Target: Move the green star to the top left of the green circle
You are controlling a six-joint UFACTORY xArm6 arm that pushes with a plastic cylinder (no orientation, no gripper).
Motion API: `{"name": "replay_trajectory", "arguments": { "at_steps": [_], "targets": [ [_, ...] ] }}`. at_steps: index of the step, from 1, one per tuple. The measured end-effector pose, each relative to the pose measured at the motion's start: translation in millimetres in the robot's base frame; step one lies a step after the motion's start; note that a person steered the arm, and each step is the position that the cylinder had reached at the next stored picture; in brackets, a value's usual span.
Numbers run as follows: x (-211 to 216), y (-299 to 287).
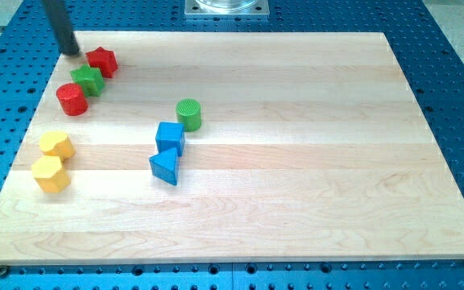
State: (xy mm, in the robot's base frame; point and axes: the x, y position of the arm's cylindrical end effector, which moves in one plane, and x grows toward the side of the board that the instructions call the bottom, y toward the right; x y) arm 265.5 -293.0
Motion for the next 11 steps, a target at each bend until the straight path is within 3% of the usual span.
{"name": "replay_trajectory", "arguments": {
  "at_steps": [1, 3, 5, 7, 9, 11],
  "targets": [
    [40.5, 0.0],
    [62.8, 55.3],
    [74.1, 61.1],
    [87.4, 121.2],
    [157.7, 103.0],
    [101.9, 201.0]
  ]
}}
